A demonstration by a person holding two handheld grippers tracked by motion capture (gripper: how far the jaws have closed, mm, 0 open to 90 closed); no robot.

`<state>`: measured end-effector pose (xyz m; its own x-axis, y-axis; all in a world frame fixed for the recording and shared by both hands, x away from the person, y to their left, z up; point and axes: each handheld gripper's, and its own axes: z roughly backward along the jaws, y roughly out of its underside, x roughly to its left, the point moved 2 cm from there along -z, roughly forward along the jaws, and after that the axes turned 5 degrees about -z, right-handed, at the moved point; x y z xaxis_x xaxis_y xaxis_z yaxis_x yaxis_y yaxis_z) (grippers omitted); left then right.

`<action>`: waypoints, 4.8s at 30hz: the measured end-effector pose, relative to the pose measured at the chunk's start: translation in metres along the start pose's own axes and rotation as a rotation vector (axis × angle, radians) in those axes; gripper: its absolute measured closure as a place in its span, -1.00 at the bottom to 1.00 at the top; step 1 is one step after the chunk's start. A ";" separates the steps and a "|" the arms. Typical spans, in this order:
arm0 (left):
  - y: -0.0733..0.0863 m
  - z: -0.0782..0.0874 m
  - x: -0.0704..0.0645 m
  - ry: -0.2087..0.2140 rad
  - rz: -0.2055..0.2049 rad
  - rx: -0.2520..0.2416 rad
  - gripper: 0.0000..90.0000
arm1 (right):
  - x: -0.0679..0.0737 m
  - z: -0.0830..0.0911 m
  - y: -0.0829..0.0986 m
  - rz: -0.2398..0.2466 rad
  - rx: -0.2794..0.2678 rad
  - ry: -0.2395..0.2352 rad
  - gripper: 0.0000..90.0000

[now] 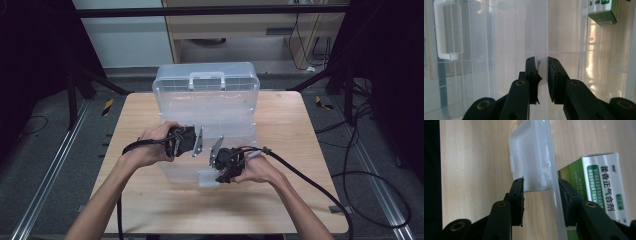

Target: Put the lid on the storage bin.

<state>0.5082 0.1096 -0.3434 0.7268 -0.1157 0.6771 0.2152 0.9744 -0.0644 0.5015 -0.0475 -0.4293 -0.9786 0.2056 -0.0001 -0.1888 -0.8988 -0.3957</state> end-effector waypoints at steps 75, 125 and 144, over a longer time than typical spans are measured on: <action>-0.002 0.000 -0.005 -0.008 0.011 0.006 0.74 | -0.065 0.134 0.065 -0.573 -0.743 0.334 0.87; -0.004 0.001 -0.023 0.047 0.002 0.015 0.73 | -0.088 0.136 0.075 -0.648 -0.745 0.394 1.00; 0.002 0.023 -0.020 0.014 0.069 -0.086 0.62 | -0.083 0.134 0.077 -0.628 -0.736 0.373 1.00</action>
<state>0.4790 0.1179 -0.3407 0.7505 -0.0523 0.6588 0.2194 0.9600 -0.1737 0.5570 -0.1856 -0.3365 -0.6101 0.7750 0.1650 -0.4366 -0.1550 -0.8862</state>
